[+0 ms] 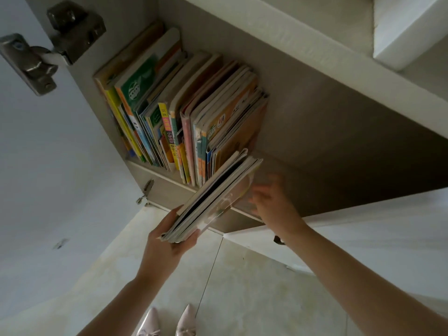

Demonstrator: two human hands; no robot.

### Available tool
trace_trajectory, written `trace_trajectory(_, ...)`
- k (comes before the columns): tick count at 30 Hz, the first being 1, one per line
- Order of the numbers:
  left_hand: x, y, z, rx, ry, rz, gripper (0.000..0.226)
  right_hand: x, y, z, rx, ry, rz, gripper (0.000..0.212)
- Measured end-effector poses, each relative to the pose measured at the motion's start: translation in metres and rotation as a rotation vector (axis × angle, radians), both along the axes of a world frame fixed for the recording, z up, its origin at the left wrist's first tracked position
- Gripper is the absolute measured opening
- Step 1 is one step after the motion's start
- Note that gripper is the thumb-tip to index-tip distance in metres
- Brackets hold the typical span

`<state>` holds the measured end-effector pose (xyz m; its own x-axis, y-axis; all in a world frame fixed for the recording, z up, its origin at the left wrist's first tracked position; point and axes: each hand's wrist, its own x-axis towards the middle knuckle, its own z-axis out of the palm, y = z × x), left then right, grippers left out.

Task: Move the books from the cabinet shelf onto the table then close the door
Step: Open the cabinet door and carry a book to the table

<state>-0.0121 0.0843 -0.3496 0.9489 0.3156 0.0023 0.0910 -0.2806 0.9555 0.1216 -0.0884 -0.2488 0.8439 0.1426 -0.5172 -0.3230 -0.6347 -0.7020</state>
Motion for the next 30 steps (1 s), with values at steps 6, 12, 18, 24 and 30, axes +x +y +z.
trace_trajectory(6,-0.003,0.013,-0.018,-0.016,0.016,-0.077,0.06,0.036,0.006,-0.028,-0.036,-0.163,0.306,0.08)
trace_trajectory(12,-0.005,0.025,-0.024,0.061,0.026,-0.024,0.045,0.052,0.015,-0.037,-0.023,-0.011,0.431,0.052)
trace_trajectory(18,0.0,0.032,-0.008,0.052,0.02,0.003,0.033,0.05,0.015,-0.024,0.076,-0.003,0.449,0.053)
trace_trajectory(24,-0.012,0.05,0.023,-0.337,0.188,0.032,0.036,0.017,0.011,-0.005,0.066,0.012,0.362,0.042)
trace_trajectory(30,-0.046,0.069,0.074,-0.634,0.34,0.091,0.052,-0.049,0.013,0.042,0.135,0.114,0.251,0.047)
